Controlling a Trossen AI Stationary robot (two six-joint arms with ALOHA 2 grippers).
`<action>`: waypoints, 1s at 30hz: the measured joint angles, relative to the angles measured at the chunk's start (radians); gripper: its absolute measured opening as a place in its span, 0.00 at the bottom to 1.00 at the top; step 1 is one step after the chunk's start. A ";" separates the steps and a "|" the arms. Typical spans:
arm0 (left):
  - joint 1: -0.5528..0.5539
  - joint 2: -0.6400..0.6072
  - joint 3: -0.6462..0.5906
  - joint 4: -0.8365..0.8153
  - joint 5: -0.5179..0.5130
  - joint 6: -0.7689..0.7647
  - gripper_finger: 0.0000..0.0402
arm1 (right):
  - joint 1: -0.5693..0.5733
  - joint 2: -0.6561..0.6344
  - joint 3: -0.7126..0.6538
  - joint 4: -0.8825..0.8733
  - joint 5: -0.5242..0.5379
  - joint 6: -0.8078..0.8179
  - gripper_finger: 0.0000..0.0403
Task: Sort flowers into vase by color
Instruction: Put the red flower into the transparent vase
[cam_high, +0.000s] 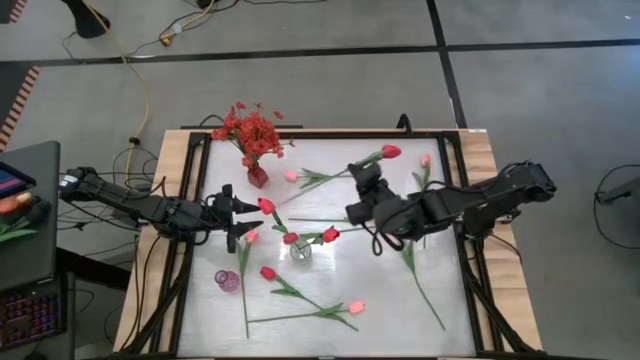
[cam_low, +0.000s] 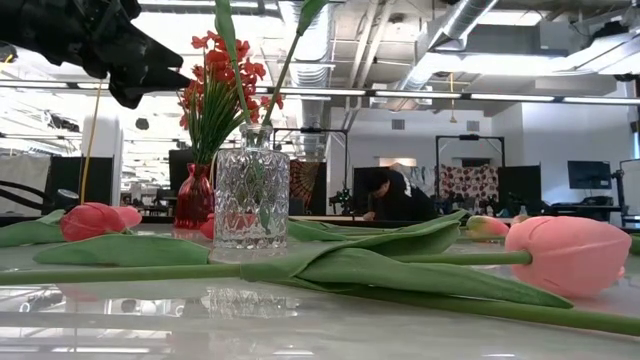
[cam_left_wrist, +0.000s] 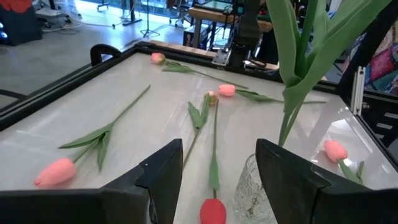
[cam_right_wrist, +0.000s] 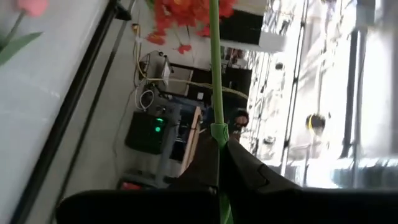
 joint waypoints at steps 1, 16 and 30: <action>0.000 0.000 0.000 -0.004 0.000 0.000 0.47 | 0.000 0.010 0.000 0.000 -0.001 -0.023 0.08; 0.000 0.000 0.000 -0.005 -0.020 0.001 0.47 | 0.020 0.026 0.080 -0.034 -0.009 -0.083 0.08; -0.004 0.000 0.149 -0.259 0.134 -0.200 0.47 | -0.131 0.026 0.182 -0.342 -0.036 -0.137 0.08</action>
